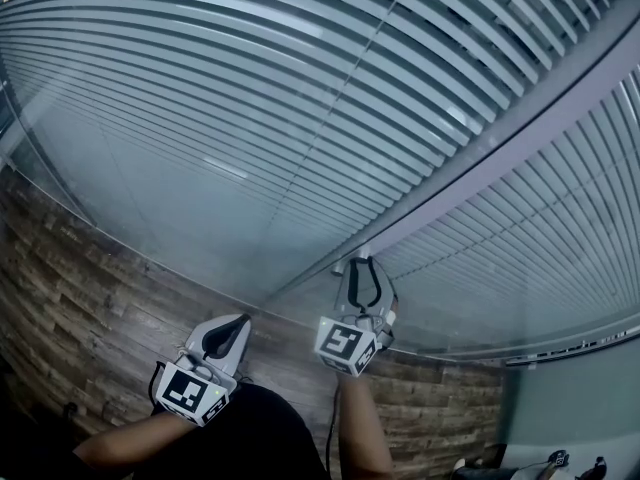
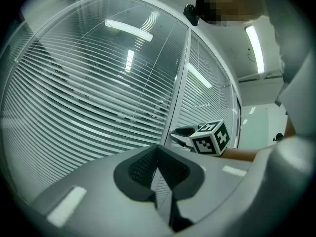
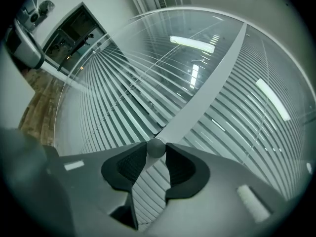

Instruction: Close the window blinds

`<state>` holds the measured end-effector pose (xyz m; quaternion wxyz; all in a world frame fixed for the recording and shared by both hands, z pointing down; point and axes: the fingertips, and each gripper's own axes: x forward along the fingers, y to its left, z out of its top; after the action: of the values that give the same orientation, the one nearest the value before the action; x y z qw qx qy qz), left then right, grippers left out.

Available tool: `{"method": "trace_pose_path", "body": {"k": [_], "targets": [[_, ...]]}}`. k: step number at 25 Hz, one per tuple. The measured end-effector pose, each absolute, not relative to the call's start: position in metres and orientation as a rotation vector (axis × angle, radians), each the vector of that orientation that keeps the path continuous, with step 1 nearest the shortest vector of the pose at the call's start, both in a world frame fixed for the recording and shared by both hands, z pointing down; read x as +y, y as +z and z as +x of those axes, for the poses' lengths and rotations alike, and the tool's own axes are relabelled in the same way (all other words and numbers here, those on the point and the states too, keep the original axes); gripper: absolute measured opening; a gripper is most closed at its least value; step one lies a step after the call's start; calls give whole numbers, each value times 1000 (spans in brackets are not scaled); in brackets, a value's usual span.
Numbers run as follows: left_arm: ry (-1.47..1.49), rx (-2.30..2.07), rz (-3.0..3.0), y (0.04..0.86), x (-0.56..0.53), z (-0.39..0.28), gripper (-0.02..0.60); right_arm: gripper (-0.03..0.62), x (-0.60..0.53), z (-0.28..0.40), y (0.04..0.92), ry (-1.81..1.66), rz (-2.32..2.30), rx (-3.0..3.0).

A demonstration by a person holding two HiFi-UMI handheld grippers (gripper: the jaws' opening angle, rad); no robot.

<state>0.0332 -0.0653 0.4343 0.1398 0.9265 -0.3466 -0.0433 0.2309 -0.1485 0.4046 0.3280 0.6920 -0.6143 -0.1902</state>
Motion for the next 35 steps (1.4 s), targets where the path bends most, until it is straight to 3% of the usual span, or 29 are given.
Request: {"method": "trace_pose_path", "body": {"k": [20, 35], "targets": [[-96, -875, 2644, 452, -69, 33, 0, 128, -153, 236, 410, -490, 1754, -1527], [-42, -830, 2747, 444, -71, 36, 0, 163, -148, 238, 403, 166, 2305, -1969]]}}
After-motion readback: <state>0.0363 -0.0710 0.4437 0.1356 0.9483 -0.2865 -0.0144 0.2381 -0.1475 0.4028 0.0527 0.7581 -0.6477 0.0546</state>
